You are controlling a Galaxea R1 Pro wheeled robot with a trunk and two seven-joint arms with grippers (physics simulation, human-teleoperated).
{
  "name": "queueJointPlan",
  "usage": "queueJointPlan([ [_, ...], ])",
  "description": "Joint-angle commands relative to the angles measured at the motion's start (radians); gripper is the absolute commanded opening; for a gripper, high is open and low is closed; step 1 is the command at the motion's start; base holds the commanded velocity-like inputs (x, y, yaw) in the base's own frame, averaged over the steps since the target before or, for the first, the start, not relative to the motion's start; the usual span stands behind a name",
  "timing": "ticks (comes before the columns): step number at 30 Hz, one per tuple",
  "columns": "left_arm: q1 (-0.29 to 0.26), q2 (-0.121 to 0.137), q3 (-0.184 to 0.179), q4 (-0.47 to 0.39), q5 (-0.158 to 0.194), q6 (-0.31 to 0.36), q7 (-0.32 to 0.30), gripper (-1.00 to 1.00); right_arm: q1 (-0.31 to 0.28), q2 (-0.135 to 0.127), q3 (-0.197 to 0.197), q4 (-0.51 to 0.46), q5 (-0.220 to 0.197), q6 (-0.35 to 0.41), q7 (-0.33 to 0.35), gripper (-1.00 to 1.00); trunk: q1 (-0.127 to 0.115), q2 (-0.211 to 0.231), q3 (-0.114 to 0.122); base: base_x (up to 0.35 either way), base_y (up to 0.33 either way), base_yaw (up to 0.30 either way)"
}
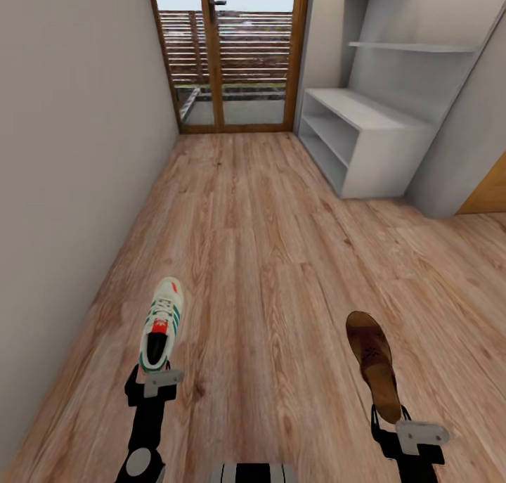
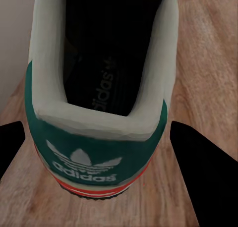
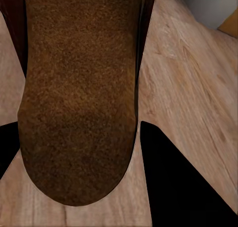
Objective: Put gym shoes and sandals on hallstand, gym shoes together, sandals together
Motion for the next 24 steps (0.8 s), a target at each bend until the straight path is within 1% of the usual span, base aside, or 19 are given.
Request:
queueJointPlan([
  [1,0.000,0.000,-0.001,0.001,-0.004,0.000,0.003,-1.00,0.000,0.000,0.006,0.002,0.001,-0.004,-0.005,-1.00,0.000,0.000,0.000,0.171,-0.037,0.000],
  [4,0.000,0.000,-0.009,0.005,-0.011,-0.001,0.007,-1.00,-0.001,0.000,0.022,0.007,0.013,-0.008,-0.016,-1.00,0.000,0.000,0.000,0.164,-0.023,0.000],
  [7,0.000,0.001,-0.013,0.006,-0.015,-0.001,0.009,-1.00,-0.001,0.000,0.028,0.009,0.018,-0.010,-0.020,-1.00,0.000,0.000,0.000,0.158,-0.009,0.000],
  [20,0.000,0.006,-0.015,0.007,-0.015,-0.001,0.009,-1.00,-0.001,0.000,0.033,0.011,0.020,-0.011,-0.024,-1.00,0.000,0.000,0.000,0.157,-0.002,0.000],
  [24,0.000,0.007,-0.014,0.007,-0.014,-0.001,0.009,-1.00,-0.001,0.000,0.033,0.011,0.018,-0.011,-0.024,-1.00,0.000,0.000,0.000,0.216,0.000,0.000],
])
